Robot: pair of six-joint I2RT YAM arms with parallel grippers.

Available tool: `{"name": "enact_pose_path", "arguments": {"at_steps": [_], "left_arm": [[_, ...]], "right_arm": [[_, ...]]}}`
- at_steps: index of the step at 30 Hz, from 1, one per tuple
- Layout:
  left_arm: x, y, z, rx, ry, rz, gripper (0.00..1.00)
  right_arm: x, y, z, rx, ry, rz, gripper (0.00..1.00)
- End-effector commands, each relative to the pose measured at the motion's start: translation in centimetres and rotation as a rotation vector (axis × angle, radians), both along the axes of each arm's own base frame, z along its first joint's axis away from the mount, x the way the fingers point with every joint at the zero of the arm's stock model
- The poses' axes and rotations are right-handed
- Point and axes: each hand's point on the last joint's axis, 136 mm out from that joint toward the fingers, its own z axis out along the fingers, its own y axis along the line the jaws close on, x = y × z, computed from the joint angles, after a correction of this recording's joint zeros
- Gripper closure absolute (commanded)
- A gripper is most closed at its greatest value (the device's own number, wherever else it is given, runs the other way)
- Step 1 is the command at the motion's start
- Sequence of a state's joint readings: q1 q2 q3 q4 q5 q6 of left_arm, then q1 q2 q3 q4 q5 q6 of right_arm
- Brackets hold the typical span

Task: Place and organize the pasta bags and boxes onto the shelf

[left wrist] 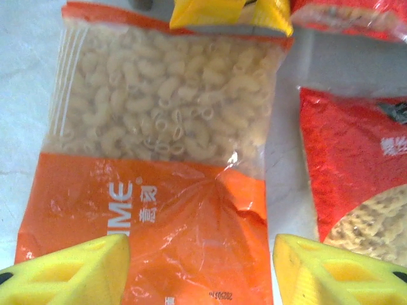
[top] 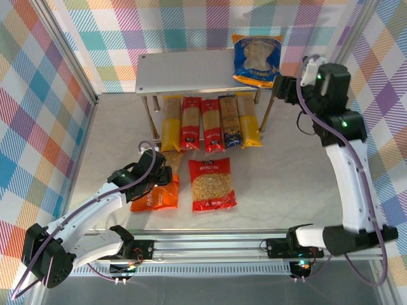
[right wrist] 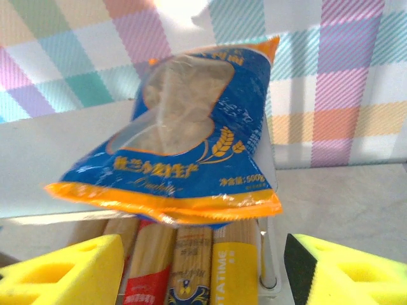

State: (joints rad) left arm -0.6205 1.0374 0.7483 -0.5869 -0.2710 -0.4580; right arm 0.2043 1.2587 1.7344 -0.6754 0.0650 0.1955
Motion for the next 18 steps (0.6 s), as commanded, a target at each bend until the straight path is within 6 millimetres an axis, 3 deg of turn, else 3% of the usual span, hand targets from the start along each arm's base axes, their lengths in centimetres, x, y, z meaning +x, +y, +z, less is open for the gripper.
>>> {"name": "enact_pose_path", "arguments": {"at_steps": [1, 4, 8, 14, 18], "left_arm": [[-0.8, -0.2, -0.7, 0.008, 0.015, 0.014, 0.39], [-1.3, -0.7, -1.4, 0.063, 0.034, 0.006, 0.39], [-1.6, 0.7, -1.9, 0.128, 0.027, 0.061, 0.34], [-1.1, 2.4, -1.7, 0.143, -0.03, 0.152, 0.21], [-0.2, 2.8, -2.8, 0.122, 0.005, 0.18, 0.15]], "right_arm": [[-2.2, 1.7, -0.9, 0.038, 0.027, 0.099, 0.32], [-3.8, 2.8, -4.1, 0.042, 0.103, 0.148, 0.32], [-6.1, 4.6, -8.5, 0.076, 0.225, 0.219, 0.27], [-9.2, 7.5, -13.2, 0.104, 0.344, 0.326, 0.23], [-10.8, 9.4, -15.4, 0.096, 0.4, 0.391, 0.22]]}}
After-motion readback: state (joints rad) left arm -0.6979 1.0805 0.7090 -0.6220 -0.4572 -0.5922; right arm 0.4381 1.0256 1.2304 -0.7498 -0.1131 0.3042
